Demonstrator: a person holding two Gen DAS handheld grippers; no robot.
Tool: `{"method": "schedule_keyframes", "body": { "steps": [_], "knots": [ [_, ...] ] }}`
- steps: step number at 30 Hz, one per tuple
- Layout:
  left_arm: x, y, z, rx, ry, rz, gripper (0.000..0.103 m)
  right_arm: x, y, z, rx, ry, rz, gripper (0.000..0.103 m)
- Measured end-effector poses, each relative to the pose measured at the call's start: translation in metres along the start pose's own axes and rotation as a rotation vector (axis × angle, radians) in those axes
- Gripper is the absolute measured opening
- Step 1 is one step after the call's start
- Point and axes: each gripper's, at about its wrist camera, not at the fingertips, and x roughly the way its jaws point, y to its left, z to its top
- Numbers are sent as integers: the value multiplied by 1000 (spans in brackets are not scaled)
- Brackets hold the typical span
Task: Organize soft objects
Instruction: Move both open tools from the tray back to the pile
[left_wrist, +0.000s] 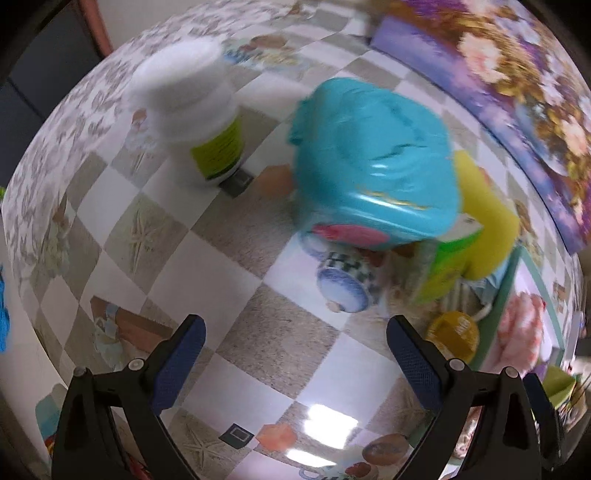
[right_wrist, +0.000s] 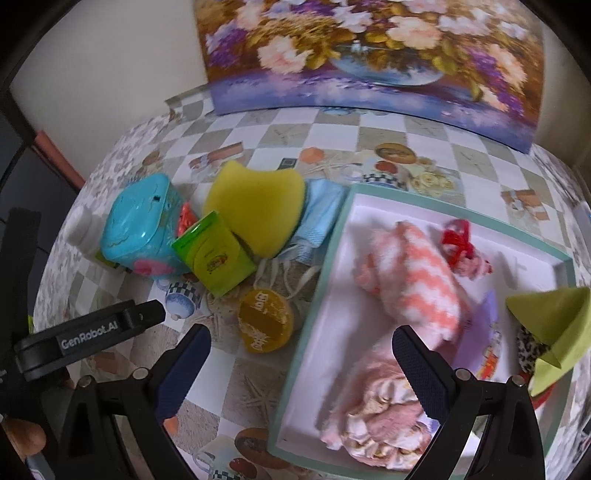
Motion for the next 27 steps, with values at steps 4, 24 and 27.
{"method": "schedule_keyframes", "body": {
  "steps": [4,24,27],
  "knots": [
    [11,11,4,-46,29,4,98,13,13,1,-44,14,-2,97],
    [28,28,32,-88,42,-13,99,27,42,12,-162,-32,-18,76],
    [26,27,34,-85,37,-16,98,27,46,13,-179,-33,-11,76]
  ]
}}
